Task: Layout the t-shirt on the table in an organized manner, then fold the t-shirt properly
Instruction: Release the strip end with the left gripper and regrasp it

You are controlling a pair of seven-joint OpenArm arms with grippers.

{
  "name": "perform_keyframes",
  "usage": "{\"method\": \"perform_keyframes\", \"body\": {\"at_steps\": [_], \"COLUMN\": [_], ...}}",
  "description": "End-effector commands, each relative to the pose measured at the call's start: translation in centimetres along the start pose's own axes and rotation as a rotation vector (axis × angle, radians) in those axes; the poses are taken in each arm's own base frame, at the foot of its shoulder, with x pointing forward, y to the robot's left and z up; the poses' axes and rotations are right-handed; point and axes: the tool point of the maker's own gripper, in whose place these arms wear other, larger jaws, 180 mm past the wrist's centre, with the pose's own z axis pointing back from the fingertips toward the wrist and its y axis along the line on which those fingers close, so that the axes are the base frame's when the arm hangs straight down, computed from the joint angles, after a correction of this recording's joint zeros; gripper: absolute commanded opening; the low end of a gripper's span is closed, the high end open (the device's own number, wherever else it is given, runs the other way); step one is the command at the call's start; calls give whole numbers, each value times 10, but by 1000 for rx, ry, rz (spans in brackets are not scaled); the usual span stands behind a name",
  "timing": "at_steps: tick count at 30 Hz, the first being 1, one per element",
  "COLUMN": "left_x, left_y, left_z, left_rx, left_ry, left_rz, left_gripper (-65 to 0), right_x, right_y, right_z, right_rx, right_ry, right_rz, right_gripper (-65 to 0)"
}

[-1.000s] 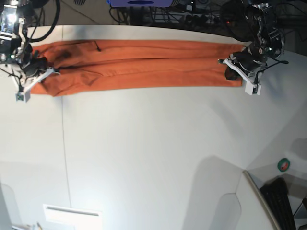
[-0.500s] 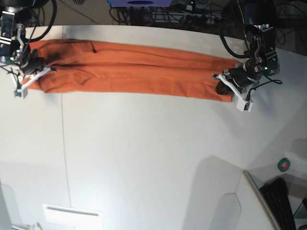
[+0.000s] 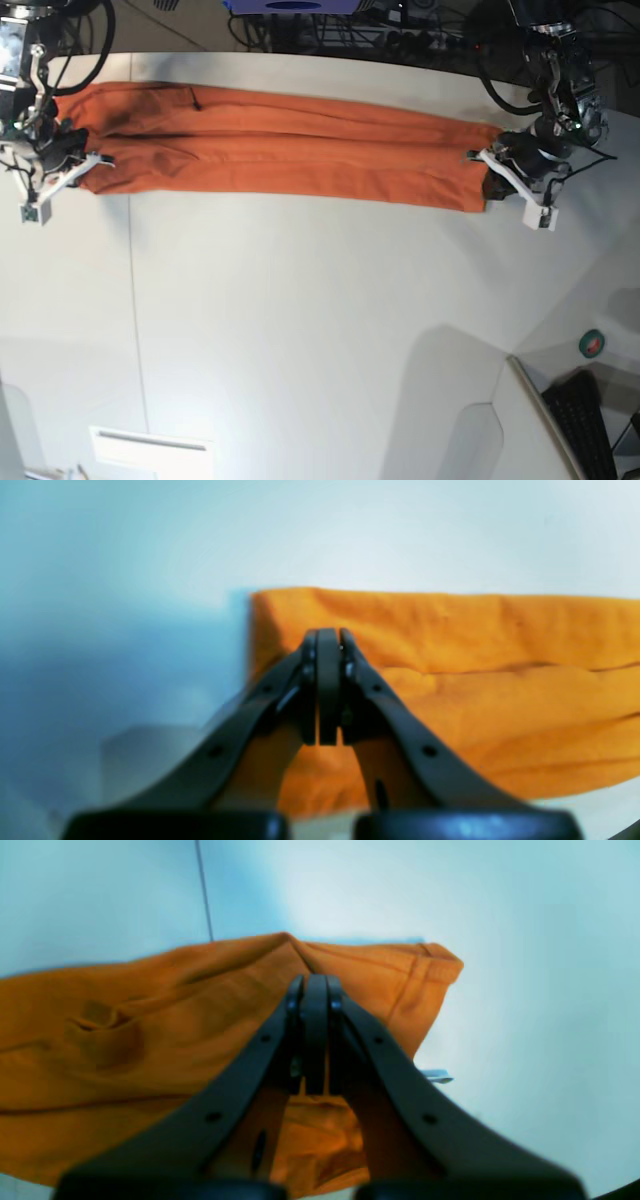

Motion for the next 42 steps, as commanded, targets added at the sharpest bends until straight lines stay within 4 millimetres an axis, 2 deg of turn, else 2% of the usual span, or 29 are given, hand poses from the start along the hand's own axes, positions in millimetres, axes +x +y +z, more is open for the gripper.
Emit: {"method": "perform_keyframes", "body": {"at_steps": [1, 5, 6, 9, 10, 11, 12, 15, 18, 23, 26, 28, 31, 35, 37, 38, 42], "left_x": [20, 30, 31, 23, 17, 13, 8, -3, -9, -21, -27, -33, -42, -43, -42, -39, -24], "left_y": [8, -1, -1, 4, 9, 12, 14, 29, 30, 5, 1, 2, 6, 11, 14, 15, 20], "left_z": [13, 44, 50, 47, 44, 39, 35, 23, 12, -2, -5, -8, -15, -19, -19, -18, -11], "left_rx": [7, -103, -126, -143, -136, -136, -136, -124, -136, -202, -210, -208, -202, -197, -192, -191, -183], "left_ry": [-67, -190, -208, -193, -179, -170, -158, -145, -143, -89, -73, -58, -35, -27, -29, -34, -63], "left_rz": [-8, 75, 88, 116, 138, 160, 181, 238, 264, 226, 232, 249, 284, 303, 301, 297, 251], "left_gripper": [-650, -650, -602, -290, -204, -143, -125, -153, -173, -173, -189, -250, -388, -530, -624, -650, -650], "right_x": [15, 14, 13, 13, 12, 12, 12, 12, 11, 11, 8, 7, 6, 7, 8, 8, 8], "right_y": [-4, -2, -1, 1, 1, 1, 1, 1, 1, 1, 9, 9, 11, 11, 11, 11, 11], "right_z": [4, 3, 3, 3, 3, 3, 2, 2, 2, 2, 0, 0, 0, 0, 1, 1, 1], "right_rx": [-7, -4, -1, 4, 4, 4, 4, 4, 5, 5, 18, 19, 22, 22, 22, 22, 22], "right_ry": [-45, -42, -41, -40, -39, -39, -38, -38, -35, -35, -31, -31, -29, -30, -34, -34, -34], "right_rz": [10, 6, 10, 9, 8, 8, 7, 7, 5, 5, -7, -9, -12, -12, -11, -11, -11], "right_gripper": [-650, -650, -650, -650, -650, -650, -650, -650, -650, -650, -650, -650, -650, -650, -650, -650, -650]}}
